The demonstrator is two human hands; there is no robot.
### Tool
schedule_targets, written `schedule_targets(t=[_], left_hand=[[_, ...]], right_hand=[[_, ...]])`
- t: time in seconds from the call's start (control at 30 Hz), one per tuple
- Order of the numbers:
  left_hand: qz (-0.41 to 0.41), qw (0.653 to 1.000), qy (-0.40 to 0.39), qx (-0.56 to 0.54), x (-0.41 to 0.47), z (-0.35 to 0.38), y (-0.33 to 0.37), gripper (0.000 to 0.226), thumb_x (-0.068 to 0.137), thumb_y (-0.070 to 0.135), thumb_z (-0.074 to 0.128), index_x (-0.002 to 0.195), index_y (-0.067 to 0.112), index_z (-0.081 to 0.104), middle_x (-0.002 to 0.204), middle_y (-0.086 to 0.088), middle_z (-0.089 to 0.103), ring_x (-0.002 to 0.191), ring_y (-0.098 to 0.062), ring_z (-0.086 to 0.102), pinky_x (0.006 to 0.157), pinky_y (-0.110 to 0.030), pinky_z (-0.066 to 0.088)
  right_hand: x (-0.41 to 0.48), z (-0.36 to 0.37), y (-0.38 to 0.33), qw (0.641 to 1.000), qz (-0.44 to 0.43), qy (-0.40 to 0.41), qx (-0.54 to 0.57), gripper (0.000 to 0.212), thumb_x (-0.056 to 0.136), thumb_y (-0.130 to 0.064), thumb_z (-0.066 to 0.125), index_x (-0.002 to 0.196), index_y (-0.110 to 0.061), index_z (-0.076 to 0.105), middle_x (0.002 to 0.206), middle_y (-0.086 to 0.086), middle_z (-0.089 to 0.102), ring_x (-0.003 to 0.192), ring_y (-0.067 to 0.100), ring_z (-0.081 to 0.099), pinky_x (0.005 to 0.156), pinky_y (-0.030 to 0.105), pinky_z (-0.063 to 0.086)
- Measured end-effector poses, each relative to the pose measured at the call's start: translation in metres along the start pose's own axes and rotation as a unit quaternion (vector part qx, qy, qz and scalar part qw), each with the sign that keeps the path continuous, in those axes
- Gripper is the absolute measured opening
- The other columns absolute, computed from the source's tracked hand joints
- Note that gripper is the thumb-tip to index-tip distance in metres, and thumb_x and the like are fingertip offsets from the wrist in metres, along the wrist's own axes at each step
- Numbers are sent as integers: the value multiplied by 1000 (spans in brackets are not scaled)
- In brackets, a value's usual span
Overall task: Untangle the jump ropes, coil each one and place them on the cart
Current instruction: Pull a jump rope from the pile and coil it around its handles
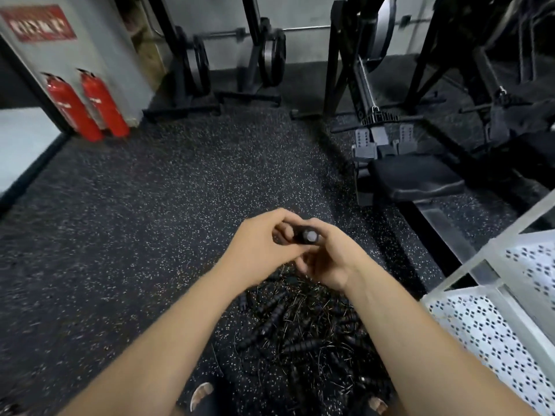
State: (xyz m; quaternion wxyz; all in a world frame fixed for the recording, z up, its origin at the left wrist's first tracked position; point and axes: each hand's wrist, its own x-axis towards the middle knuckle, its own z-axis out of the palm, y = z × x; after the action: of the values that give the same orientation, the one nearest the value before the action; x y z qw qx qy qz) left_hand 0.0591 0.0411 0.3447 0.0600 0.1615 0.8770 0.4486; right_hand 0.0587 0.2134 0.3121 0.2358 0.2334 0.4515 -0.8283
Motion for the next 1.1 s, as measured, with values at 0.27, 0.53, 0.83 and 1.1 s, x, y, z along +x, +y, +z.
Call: schedule_targets(t=[0.27,0.53,0.83,1.1], left_hand=[[-71,992,85,-64,9,1,-52,90,84,8,83,151,48,36,147,21,49,134,6,49,102,-21,45],[-113,985,55,-121,40,20,-81,27,94,17,61,111,-3,67,102,-17,71,79,-25,66,73,-30,54],[-164,986,15,-32,38,28,-90,19,110,32,59,104,38,75,100,24,79,99,-19,75,96,-48,59],[-97,993,63,-11,41,20,-59,19,110,40,56,101,39,73,89,9,78,57,-18,53,58,-31,45]], right_hand=[[-24,16,-20,985,-98,-71,-120,33,99,-9,55,127,-6,71,115,25,76,76,22,66,62,33,49],[-39,13,-27,937,-149,-207,-241,49,90,-11,54,135,-16,74,125,34,70,82,27,60,68,35,49],[-25,-5,-54,919,-287,-267,40,52,84,-20,48,132,-2,56,104,16,63,72,21,49,60,29,44],[11,-3,-22,962,-267,-45,-41,43,94,-17,67,136,-7,66,76,3,55,62,16,45,55,29,40]])
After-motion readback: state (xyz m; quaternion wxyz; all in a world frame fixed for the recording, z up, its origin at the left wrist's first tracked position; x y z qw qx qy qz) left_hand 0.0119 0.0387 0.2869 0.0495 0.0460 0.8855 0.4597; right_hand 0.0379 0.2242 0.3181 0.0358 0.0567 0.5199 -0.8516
